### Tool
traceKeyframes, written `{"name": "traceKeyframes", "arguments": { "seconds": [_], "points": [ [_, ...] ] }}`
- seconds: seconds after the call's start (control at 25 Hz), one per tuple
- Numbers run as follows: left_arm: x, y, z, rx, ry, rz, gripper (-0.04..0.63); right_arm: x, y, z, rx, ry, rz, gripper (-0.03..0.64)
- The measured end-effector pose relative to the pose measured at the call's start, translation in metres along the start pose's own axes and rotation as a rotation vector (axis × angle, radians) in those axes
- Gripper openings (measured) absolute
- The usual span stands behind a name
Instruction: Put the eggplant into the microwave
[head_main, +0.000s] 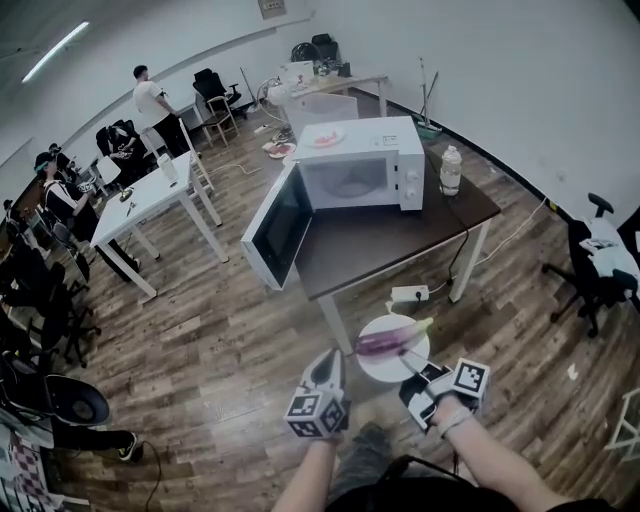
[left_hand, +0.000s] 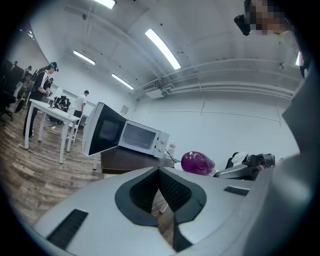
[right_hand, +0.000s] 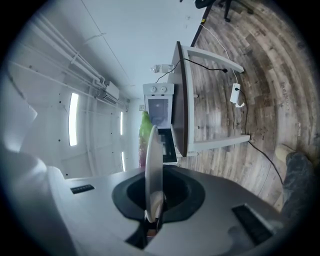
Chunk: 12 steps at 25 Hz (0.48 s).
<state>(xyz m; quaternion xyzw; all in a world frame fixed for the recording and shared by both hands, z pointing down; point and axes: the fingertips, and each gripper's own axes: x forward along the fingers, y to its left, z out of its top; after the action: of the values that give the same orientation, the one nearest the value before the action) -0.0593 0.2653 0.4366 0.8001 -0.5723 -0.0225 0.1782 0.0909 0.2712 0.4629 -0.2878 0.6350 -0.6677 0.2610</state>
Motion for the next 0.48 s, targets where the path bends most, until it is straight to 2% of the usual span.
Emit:
{"name": "traceKeyframes", "arguments": {
  "seconds": [0.48],
  "points": [
    [0.08, 0.033, 0.027, 0.002, 0.03, -0.032, 0.0, 0.067, 0.003, 0.053, 0.017, -0.035, -0.001, 0.009]
  ]
}}
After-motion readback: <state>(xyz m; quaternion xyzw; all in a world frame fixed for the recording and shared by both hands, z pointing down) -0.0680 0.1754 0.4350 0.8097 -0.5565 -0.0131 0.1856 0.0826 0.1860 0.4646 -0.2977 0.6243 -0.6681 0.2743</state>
